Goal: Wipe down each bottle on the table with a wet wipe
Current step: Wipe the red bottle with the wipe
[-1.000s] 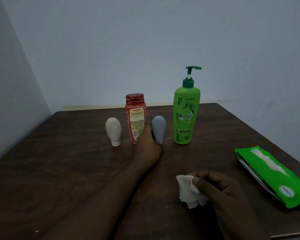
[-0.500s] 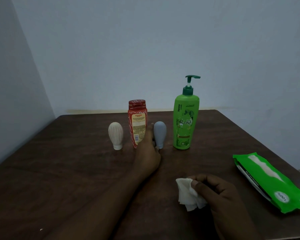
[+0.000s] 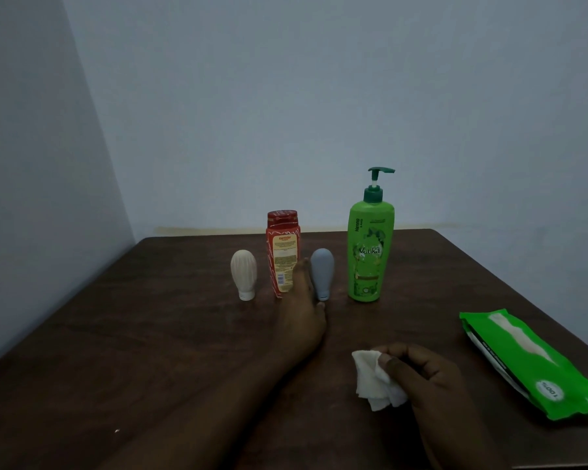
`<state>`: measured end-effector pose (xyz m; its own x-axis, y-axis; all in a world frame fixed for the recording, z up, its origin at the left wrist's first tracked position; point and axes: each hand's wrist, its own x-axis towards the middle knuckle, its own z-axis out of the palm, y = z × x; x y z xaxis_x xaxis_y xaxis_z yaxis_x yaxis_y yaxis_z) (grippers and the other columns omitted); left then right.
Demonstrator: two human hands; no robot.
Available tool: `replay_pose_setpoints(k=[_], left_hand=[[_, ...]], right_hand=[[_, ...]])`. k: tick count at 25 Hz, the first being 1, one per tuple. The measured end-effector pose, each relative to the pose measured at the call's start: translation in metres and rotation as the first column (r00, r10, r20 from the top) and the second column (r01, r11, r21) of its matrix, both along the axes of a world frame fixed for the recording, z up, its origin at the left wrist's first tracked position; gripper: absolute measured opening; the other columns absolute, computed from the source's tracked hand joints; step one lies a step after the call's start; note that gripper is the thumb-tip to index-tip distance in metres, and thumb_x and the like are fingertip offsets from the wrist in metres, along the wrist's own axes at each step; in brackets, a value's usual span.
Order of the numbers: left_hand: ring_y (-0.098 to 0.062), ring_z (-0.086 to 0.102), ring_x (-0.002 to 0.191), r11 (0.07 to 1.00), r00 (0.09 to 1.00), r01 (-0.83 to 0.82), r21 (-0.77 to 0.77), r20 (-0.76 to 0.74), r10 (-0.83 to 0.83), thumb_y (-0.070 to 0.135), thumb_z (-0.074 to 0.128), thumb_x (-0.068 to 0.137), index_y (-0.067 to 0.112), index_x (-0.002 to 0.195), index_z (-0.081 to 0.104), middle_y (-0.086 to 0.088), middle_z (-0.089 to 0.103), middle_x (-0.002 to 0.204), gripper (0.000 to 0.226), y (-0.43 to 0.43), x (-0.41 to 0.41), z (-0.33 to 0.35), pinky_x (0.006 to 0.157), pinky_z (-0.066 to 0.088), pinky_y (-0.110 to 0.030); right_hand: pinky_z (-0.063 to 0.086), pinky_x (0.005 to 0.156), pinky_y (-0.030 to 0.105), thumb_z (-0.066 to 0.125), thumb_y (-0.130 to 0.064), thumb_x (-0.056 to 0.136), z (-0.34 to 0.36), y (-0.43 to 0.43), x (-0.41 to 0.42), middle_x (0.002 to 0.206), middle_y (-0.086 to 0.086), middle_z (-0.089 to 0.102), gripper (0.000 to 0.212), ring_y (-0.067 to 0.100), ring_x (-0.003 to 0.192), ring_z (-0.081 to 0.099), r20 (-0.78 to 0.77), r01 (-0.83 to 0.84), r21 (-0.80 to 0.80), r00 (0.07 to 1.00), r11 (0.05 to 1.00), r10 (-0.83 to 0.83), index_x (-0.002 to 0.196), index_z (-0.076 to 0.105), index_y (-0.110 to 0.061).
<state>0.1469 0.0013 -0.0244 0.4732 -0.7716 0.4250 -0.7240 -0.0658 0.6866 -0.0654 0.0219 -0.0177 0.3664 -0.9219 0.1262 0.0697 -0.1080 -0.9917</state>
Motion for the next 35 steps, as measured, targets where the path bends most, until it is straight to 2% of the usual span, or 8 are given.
replay_pose_setpoints(k=[9, 13, 16, 20, 25, 27, 30, 35], left_hand=[[-0.021, 0.060, 0.124, 0.998, 0.998, 0.018, 0.061, -0.054, -0.014, 0.013, 0.065, 0.089, 0.046, 0.153, 0.001, -0.008, 0.056, 0.141, 0.097, -0.010, 0.004, -0.006, 0.101, 0.054, -0.042], [-0.015, 0.065, 0.092, 0.997, 0.996, -0.068, 0.025, -0.047, 0.070, 0.020, 0.064, 0.093, 0.020, 0.144, 0.030, -0.003, 0.064, 0.106, 0.062, -0.002, -0.002, 0.000, 0.069, 0.052, -0.024], [-0.010, 0.059, 0.086, 0.981, 0.994, -0.093, -0.171, 0.032, 0.100, 0.027, 0.064, 0.094, 0.023, 0.113, 0.048, 0.006, 0.058, 0.096, 0.025, 0.014, -0.006, 0.025, 0.067, 0.049, -0.024], [-0.017, 0.051, 0.114, 0.896, 0.906, -0.191, -0.401, 0.280, 0.318, 0.034, 0.065, 0.089, 0.029, 0.137, 0.040, 0.005, 0.059, 0.123, 0.054, 0.014, 0.032, 0.090, 0.095, 0.041, -0.040], [-0.024, 0.067, 0.108, 0.997, 0.960, -0.075, -0.035, 0.268, 0.081, 0.036, 0.059, 0.094, 0.041, 0.156, -0.012, -0.003, 0.074, 0.112, 0.095, -0.003, 0.071, 0.134, 0.102, 0.042, -0.053], [-0.017, 0.072, 0.087, 0.998, 0.982, 0.054, 0.011, 0.183, -0.055, 0.025, 0.060, 0.098, 0.041, 0.156, -0.016, -0.006, 0.076, 0.097, 0.097, -0.002, 0.075, 0.136, 0.089, 0.057, -0.043], [-0.006, 0.069, 0.080, 0.993, 0.983, 0.107, 0.047, 0.143, -0.113, 0.019, 0.063, 0.098, 0.041, 0.157, -0.010, -0.005, 0.076, 0.095, 0.096, 0.007, 0.076, 0.144, 0.071, 0.053, -0.021], [-0.012, 0.072, 0.082, 0.999, 0.999, 0.019, 0.034, -0.027, -0.018, 0.019, 0.071, 0.093, 0.043, 0.153, 0.001, -0.003, 0.075, 0.088, 0.096, 0.051, 0.066, 0.150, 0.070, 0.056, -0.027]], right_hand=[[0.053, 0.063, 0.038, 0.067, -0.002, 0.087, -0.002, -0.004, 0.000, 0.078, 0.008, 0.076, 0.027, 0.026, 0.068, 0.070, -0.057, -0.002, 0.003, 0.998, 1.000, 0.003, 0.073, 0.079, -0.021], [0.055, 0.063, 0.039, 0.067, -0.003, 0.087, -0.003, -0.004, -0.001, 0.082, 0.005, 0.077, 0.027, 0.028, 0.073, 0.072, -0.081, -0.001, 0.007, 0.997, 1.000, 0.001, 0.073, 0.079, -0.022], [0.053, 0.056, 0.033, 0.067, 0.000, 0.087, -0.001, -0.005, -0.001, 0.076, 0.006, 0.076, 0.027, 0.017, 0.064, 0.071, -0.066, 0.012, -0.002, 0.998, 1.000, -0.013, 0.070, 0.079, -0.018], [0.051, 0.059, 0.034, 0.066, -0.001, 0.088, -0.005, -0.009, 0.000, 0.072, 0.007, 0.075, 0.027, 0.018, 0.061, 0.070, -0.037, 0.039, 0.017, 0.999, 0.999, -0.038, 0.070, 0.077, -0.018], [0.050, 0.061, 0.034, 0.064, -0.001, 0.090, -0.006, -0.012, 0.002, 0.068, -0.001, 0.074, 0.023, 0.024, 0.069, 0.065, 0.000, 0.090, 0.038, 0.996, 0.995, -0.091, 0.074, 0.073, -0.015], [0.053, 0.055, 0.035, 0.062, -0.001, 0.092, -0.006, -0.010, 0.002, 0.067, 0.003, 0.073, 0.021, 0.026, 0.064, 0.066, 0.015, 0.080, 0.054, 0.997, 0.995, -0.081, 0.077, 0.072, -0.012], [0.055, 0.055, 0.042, 0.059, -0.002, 0.093, -0.003, -0.007, 0.002, 0.071, 0.017, 0.072, 0.015, 0.040, 0.057, 0.066, 0.092, 0.057, 0.123, 0.993, 0.991, -0.069, 0.084, 0.070, -0.006], [0.059, 0.055, 0.038, 0.058, -0.003, 0.094, 0.001, -0.005, 0.003, 0.086, 0.007, 0.076, 0.013, 0.026, 0.072, 0.073, 0.155, 0.102, 0.161, 0.980, 0.982, -0.127, 0.096, 0.068, -0.011]])
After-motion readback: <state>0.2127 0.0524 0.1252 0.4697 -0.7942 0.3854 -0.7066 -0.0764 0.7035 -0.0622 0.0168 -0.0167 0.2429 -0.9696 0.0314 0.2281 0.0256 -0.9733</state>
